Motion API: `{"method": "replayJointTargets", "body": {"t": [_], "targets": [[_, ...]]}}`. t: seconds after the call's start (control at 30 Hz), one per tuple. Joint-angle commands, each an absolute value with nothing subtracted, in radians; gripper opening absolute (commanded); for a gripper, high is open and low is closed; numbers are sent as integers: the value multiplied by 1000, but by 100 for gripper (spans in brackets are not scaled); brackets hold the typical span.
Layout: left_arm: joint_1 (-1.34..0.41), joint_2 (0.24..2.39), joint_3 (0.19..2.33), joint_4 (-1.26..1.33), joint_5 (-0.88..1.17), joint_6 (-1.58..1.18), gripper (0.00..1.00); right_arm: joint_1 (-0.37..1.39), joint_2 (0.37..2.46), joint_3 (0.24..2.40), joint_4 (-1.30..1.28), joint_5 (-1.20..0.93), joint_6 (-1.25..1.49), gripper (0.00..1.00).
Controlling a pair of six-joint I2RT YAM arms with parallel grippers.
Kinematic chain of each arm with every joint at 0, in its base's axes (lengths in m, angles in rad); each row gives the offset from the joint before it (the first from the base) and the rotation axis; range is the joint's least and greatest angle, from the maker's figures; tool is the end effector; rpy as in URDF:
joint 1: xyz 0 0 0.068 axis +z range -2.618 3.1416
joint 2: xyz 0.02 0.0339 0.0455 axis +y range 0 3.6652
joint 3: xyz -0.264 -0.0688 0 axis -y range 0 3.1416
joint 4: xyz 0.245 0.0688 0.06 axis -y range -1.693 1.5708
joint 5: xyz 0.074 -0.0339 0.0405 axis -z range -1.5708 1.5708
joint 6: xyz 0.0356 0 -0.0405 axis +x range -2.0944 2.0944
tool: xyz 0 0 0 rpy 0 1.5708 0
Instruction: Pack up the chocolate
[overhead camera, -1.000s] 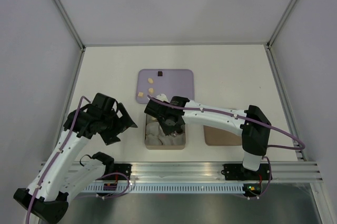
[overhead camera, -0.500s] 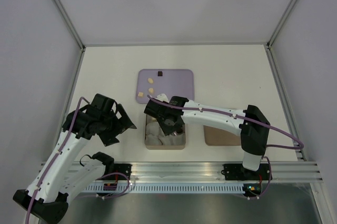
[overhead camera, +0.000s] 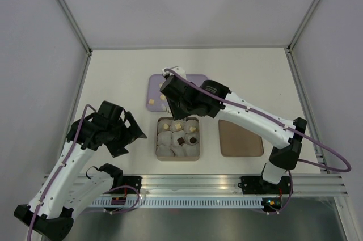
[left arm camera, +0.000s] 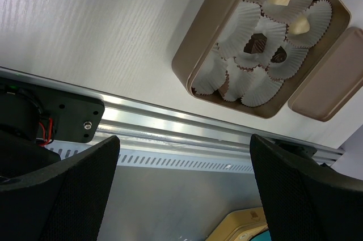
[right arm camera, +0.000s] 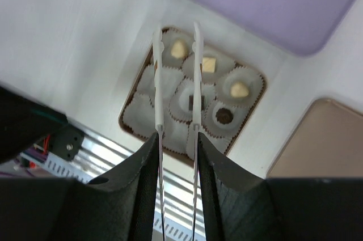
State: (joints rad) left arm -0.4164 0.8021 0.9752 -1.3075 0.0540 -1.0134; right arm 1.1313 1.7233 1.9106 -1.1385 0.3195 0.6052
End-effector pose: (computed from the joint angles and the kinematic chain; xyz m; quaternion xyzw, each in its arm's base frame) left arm 0.1033 -0.0478 0.3053 -0.2814 0.9345 -0.1618 0.1461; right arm 0.1600 0.3140 0.3912 -0.1977 0.9205 0.1318 0.3101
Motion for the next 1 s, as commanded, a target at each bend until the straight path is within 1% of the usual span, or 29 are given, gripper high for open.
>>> {"method": "replayJointTargets", "body": {"t": [0.0, 0.1, 0.2, 0.27, 0.33, 0.53, 0.97], "targets": [[-413, 792, 1000, -1322, 72, -1035, 100, 1010, 1767, 1982, -1099, 327, 540, 37], [-413, 790, 1006, -1319, 74, -1039, 100, 899, 1871, 2069, -1040, 296, 465, 38], [-414, 795, 1034, -1318, 60, -1028, 100, 836, 2014, 2236, -1011, 305, 397, 38], [-413, 796, 1046, -1315, 40, -1023, 100, 818, 2127, 2311, -1005, 298, 380, 38], [-413, 795, 1042, -1307, 22, -1017, 100, 796, 2186, 2373, -973, 304, 383, 40], [-413, 790, 1017, -1262, 18, -1017, 100, 769, 2310, 2376, -856, 327, 428, 42], [-413, 762, 977, -1247, 5, -1006, 99, 758, 2422, 2376, -784, 373, 459, 44]]}}
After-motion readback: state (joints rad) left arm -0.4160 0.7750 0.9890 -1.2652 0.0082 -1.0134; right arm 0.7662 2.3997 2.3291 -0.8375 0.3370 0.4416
